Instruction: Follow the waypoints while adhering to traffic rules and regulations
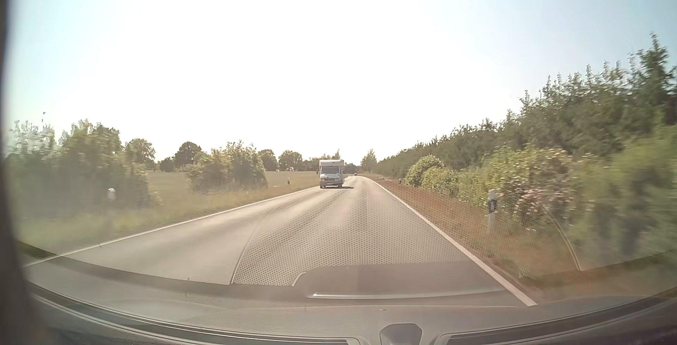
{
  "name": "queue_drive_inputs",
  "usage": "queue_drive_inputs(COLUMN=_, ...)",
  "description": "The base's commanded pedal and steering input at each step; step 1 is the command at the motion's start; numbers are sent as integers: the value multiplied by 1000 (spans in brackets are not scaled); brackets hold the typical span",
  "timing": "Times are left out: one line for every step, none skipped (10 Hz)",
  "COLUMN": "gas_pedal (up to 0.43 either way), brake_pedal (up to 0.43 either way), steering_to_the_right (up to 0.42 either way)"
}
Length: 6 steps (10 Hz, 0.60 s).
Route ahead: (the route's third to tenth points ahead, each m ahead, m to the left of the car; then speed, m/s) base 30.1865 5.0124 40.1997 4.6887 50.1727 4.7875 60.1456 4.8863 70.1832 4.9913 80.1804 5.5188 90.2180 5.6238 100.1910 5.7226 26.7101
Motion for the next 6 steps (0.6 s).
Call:
queue_drive_inputs(gas_pedal=220, brake_pedal=6, steering_to_the_right=3)
queue_drive_inputs(gas_pedal=197, brake_pedal=6, steering_to_the_right=3)
queue_drive_inputs(gas_pedal=157, brake_pedal=6, steering_to_the_right=2)
queue_drive_inputs(gas_pedal=150, brake_pedal=6, steering_to_the_right=2)
queue_drive_inputs(gas_pedal=150, brake_pedal=6, steering_to_the_right=1)
queue_drive_inputs(gas_pedal=150, brake_pedal=6, steering_to_the_right=1)
